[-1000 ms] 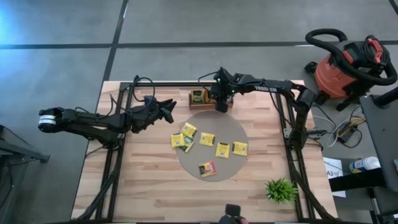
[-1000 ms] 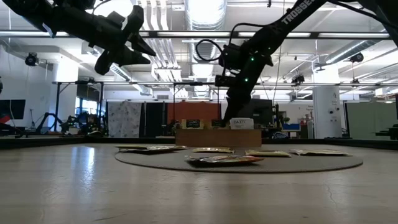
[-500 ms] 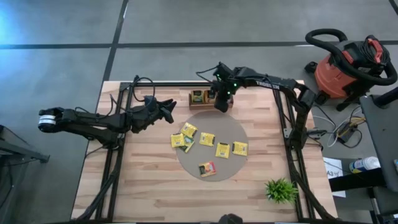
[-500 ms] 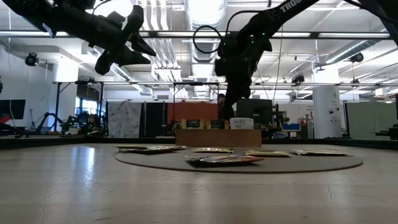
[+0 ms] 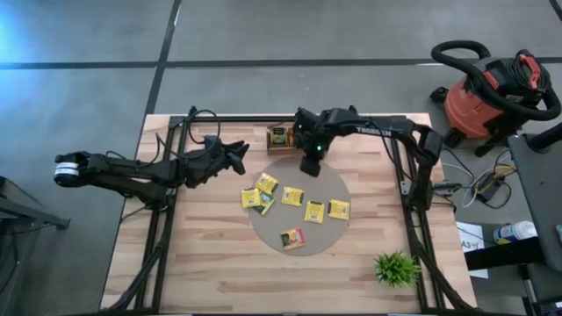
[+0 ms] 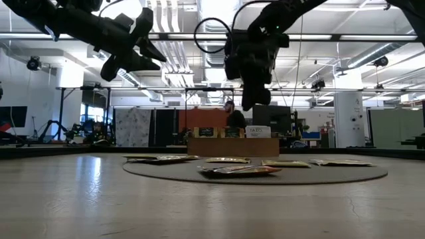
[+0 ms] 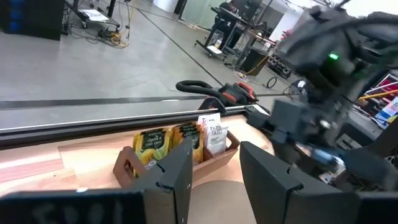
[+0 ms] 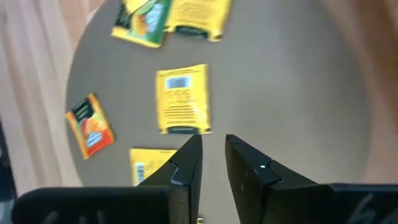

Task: Pick & Place Tea
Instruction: Put the orange tea bag into the middle compartment of the wooden organizer

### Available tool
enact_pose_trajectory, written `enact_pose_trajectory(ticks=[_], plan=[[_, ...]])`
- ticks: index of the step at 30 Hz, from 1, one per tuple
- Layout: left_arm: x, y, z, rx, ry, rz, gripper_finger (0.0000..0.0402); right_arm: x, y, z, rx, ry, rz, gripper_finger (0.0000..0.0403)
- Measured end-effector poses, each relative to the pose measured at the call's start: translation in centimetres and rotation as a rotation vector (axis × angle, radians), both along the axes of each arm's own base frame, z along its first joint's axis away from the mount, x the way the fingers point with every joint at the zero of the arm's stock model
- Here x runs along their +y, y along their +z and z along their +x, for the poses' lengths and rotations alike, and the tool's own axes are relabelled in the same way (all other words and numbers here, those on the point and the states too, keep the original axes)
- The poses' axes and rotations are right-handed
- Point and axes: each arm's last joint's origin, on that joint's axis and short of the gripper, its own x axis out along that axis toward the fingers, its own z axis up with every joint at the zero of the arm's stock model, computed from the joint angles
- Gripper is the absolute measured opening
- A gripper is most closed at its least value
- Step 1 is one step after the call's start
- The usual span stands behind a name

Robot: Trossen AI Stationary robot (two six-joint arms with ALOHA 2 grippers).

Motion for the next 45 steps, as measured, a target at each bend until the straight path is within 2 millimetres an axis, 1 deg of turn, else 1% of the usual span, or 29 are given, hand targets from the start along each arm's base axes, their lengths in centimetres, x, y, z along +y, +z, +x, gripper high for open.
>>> enact_pose_trajectory(ticks=[3,7,13,16,19,22,25,27,32,36,39,42,45], plan=[[0.0,-0.1,0.0,-0.003,-0.004,-0.019,0.0128,1.8,0.0,0.6,0.003,0.045,0.003,0.0068],[-0.2,-0.4,0.1,0.012,-0.059,-0.045,0.0128,3.7,-0.2,1.2,0.011,0.091,0.007,0.0068],[-0.4,-1.0,0.1,0.017,-0.147,-0.139,0.0128,5.2,-0.4,1.6,0.030,0.078,0.026,0.0064],[-0.6,-1.2,0.2,0.014,-0.182,-0.183,0.0128,6.2,-0.4,1.8,0.041,0.082,0.036,0.0063],[-1.0,-1.2,0.3,-0.005,-0.231,-0.223,0.0128,7.7,-0.4,2.0,0.049,0.106,0.042,0.0063],[-1.9,-1.2,0.4,-0.019,-0.274,-0.255,0.0128,9.5,-0.5,2.3,0.061,0.132,0.048,0.0063],[-3.0,-1.2,0.5,-0.036,-0.323,-0.294,0.0128,11.8,-0.9,2.3,0.101,0.134,0.036,0.0063],[-4.0,-1.2,0.5,-0.046,-0.362,-0.324,0.0128,13.8,-1.1,2.1,0.133,0.128,0.009,0.0063],[-6.5,-1.3,0.3,-0.068,-0.452,-0.412,0.0128,19.7,-1.6,1.3,0.166,0.081,-0.082,0.0063],[-8.1,-1.6,0.0,-0.063,-0.501,-0.507,0.0128,24.7,-1.2,0.8,0.101,0.065,-0.096,0.0064],[-9.3,-1.8,-0.3,-0.057,-0.528,-0.589,0.0128,27.9,-0.7,0.8,-0.006,0.030,-0.109,0.0065],[-10.5,-2.2,-0.5,-0.038,-0.558,-0.622,0.0128,30.2,-0.4,0.6,-0.106,-0.034,-0.146,0.0066],[-11.4,-2.7,-0.4,-0.019,-0.554,-0.627,0.0128,31.3,-0.2,0.3,-0.145,-0.133,-0.155,0.0066]])
